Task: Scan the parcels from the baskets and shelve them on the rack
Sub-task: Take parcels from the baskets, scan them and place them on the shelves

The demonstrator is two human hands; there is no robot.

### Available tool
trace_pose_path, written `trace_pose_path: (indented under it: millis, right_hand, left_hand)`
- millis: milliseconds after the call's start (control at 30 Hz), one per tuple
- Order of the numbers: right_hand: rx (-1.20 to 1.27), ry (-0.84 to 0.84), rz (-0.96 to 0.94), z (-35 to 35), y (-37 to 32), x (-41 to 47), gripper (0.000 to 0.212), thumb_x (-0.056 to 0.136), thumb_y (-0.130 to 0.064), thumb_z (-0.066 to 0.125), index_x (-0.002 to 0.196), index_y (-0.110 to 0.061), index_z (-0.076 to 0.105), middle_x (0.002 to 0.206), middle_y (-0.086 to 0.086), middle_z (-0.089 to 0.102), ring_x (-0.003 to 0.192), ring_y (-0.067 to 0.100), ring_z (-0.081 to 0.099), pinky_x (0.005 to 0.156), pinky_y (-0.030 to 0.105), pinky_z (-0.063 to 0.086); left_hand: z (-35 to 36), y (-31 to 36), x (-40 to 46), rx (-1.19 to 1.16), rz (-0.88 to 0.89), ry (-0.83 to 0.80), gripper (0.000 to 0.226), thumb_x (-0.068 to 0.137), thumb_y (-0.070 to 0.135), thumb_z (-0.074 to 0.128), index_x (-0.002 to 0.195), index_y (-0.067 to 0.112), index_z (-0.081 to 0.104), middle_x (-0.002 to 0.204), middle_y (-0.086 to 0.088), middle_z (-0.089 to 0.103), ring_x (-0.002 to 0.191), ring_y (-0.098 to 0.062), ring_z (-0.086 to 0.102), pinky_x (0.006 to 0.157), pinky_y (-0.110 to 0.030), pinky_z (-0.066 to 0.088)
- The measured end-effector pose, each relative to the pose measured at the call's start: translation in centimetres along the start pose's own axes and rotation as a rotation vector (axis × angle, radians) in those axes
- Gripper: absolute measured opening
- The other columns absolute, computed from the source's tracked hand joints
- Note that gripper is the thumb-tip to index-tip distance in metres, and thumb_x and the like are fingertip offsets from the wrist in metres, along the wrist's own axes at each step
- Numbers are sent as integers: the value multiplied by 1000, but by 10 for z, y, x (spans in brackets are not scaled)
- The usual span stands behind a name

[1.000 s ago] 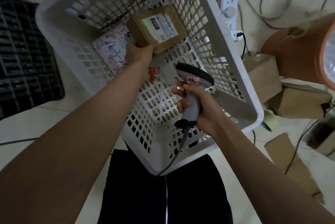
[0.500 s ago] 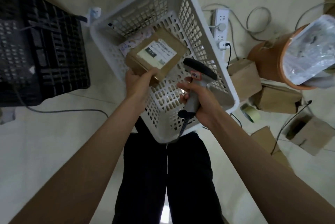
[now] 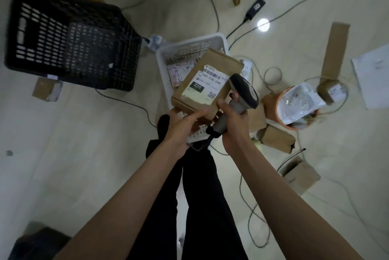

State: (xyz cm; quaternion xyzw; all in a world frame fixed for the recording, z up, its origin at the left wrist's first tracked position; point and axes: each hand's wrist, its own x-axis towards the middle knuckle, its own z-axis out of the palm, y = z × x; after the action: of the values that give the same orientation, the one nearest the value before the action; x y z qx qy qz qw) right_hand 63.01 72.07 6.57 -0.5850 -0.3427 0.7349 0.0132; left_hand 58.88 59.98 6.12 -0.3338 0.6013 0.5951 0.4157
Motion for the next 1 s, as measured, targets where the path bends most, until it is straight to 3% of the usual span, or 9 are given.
trace_pose_path:
  millis: [67, 200, 267, 333, 500, 700, 833, 933, 1000]
  right_hand:
    - [-34, -13, -41, 1, -21, -37, 49, 86, 0, 75, 132, -1, 57, 110, 12, 75, 99, 28, 74, 81, 42, 62]
    - [-88, -88, -112, -4, -58, -98, 39, 89, -3, 73, 119, -16, 54, 116, 11, 74, 103, 29, 74, 86, 47, 62]
    - [-124, -174, -147, -7, -73, -126, 34, 91, -4, 71, 113, -22, 54, 105, 2, 78, 95, 20, 76, 74, 35, 63]
    - [-166, -267, -190, -9, -83, -151, 29, 92, -2, 68, 110, -21, 56, 97, -2, 79, 90, 16, 76, 70, 27, 61]
    - [-250, -422, -203, 2, -84, -207, 42, 92, -1, 67, 132, -4, 54, 118, 17, 73, 111, 33, 70, 93, 44, 59]
    - [-451, -612, -303, 25, -47, -281, 31, 92, 0, 67, 122, -7, 63, 114, 15, 75, 108, 33, 71, 95, 48, 58]
    - [-613, -756, -371, 45, -17, -338, 19, 92, -2, 68, 111, -7, 68, 106, 17, 76, 95, 36, 73, 70, 38, 62]
    - [-685, -838, -432, 66, 5, -379, 31, 92, 0, 68, 122, -4, 63, 111, 16, 75, 101, 33, 72, 86, 43, 61]
    - [-729, -898, -462, 81, 20, -404, 30, 92, -1, 68, 121, -6, 64, 110, 14, 76, 99, 30, 72, 87, 41, 60]
  left_hand:
    - [-5, 14, -36, -27, 21, -25, 68, 76, 24, 87, 133, 21, 51, 113, -1, 74, 92, -15, 75, 63, -23, 58]
    - [-28, 53, -93, -67, 133, 11, 64, 80, 30, 83, 135, 22, 51, 115, -2, 72, 106, -20, 68, 86, -35, 56]
    - [-44, 72, -117, 4, 199, -26, 50, 86, 33, 77, 131, 27, 56, 97, 8, 77, 98, -13, 68, 85, -32, 53]
    - [-60, 85, -142, 110, 271, -67, 36, 92, 35, 72, 126, 28, 64, 93, 12, 76, 91, -9, 68, 81, -28, 52]
    - [-101, 98, -200, 234, 398, -112, 24, 94, 24, 69, 118, 24, 66, 114, 1, 71, 84, -2, 72, 67, -16, 54]
    - [-185, 69, -280, 226, 469, -100, 51, 94, 18, 70, 141, 21, 51, 123, -5, 69, 108, -21, 69, 90, -38, 59]
    - [-245, 37, -337, 172, 537, -29, 55, 92, 18, 72, 141, 30, 48, 123, -7, 69, 108, -22, 69, 85, -41, 61]
    - [-285, 17, -376, 111, 594, 12, 62, 91, 14, 73, 142, 34, 45, 120, -9, 68, 106, -22, 70, 81, -40, 62]
    - [-309, 5, -402, 91, 632, 59, 65, 90, 13, 74, 142, 37, 43, 119, -8, 67, 106, -20, 70, 79, -40, 62]
